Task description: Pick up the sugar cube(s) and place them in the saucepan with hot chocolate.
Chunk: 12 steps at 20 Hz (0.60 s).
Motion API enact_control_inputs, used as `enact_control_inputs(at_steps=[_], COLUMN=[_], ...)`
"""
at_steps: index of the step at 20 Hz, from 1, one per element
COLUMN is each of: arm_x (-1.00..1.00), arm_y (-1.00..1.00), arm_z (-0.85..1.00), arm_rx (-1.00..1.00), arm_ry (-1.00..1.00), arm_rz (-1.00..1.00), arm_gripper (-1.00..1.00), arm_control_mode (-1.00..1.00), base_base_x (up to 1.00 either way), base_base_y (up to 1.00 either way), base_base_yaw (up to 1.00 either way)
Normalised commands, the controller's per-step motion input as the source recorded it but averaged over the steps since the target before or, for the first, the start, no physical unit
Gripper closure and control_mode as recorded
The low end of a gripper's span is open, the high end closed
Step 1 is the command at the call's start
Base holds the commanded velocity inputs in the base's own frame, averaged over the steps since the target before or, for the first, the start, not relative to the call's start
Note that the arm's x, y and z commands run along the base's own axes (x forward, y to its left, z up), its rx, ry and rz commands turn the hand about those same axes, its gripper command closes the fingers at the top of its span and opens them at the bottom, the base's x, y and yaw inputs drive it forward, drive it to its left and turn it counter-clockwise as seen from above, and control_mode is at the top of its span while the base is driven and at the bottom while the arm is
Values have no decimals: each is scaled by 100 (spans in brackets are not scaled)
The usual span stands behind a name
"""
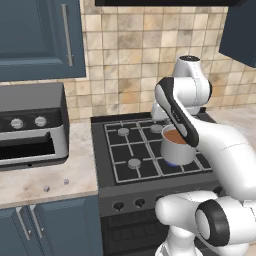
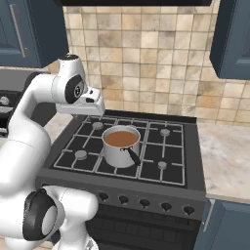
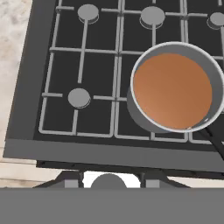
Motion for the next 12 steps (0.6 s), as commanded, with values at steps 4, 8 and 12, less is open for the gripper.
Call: enact_control_inputs(at_steps=[4,8,12], arm_x=[-1,-3,-15], arm_y=[5,45,50], arm_z=[0,0,0], arm_rx=[0,0,0], arm_ry=[0,0,0], arm_rz=[0,0,4], arm_gripper=[-100,-100,-100], arm_control_mode=[-100,-100,-100], base_base_x=[0,0,0], base_base_y=[0,0,0], base_base_yaw=[0,0,0])
